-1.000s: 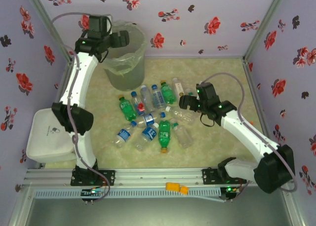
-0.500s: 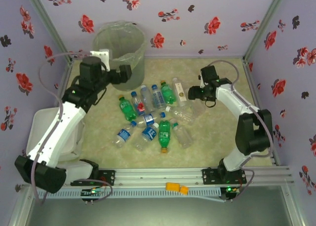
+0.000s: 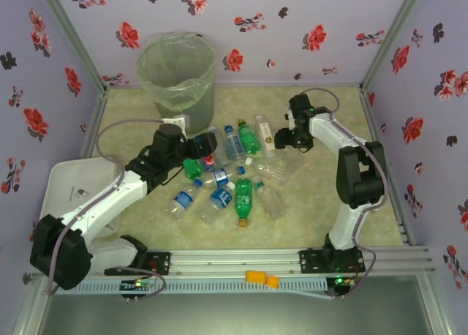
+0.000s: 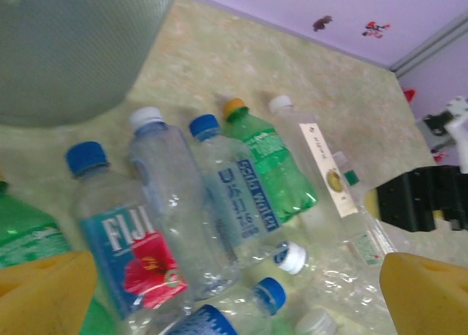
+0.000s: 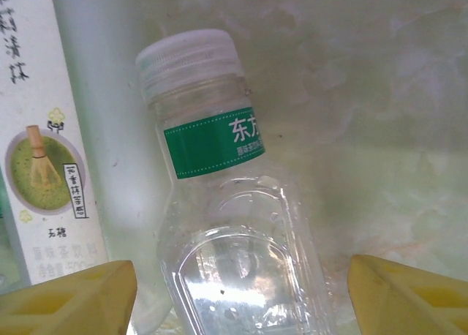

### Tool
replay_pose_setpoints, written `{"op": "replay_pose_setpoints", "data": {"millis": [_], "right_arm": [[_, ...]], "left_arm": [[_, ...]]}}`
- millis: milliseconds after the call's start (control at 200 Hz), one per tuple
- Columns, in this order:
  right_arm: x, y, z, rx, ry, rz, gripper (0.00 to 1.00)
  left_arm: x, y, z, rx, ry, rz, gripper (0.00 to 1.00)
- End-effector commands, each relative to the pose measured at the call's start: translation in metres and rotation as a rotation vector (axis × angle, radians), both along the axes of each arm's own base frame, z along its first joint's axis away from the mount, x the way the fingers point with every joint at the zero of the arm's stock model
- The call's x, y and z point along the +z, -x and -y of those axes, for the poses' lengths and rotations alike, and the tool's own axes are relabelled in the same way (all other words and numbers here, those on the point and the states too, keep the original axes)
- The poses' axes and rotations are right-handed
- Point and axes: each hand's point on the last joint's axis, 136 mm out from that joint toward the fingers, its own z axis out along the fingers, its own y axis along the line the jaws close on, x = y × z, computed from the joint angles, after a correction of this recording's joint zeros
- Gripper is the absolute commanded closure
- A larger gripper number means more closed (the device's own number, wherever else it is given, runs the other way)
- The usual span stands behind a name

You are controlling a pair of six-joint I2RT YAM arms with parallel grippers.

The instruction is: Put the plastic bottles in the bin

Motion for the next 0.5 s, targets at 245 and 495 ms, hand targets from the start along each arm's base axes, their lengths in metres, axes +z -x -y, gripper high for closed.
{"op": "replay_pose_setpoints", "data": {"millis": [245, 495], "right_arm": [[-0.021, 0.008, 0.007, 0.012, 0.053, -0.080, 0.24], [-0.029, 0.011, 0.008, -0.011, 0.052, -0.094, 0.28]], "left_arm": [[-0.010, -0.013, 0.046, -0.016, 0.051, -0.033, 0.00], [-0.025, -0.004, 0.059, -0.041, 0.077, -0.045, 0.00]]}}
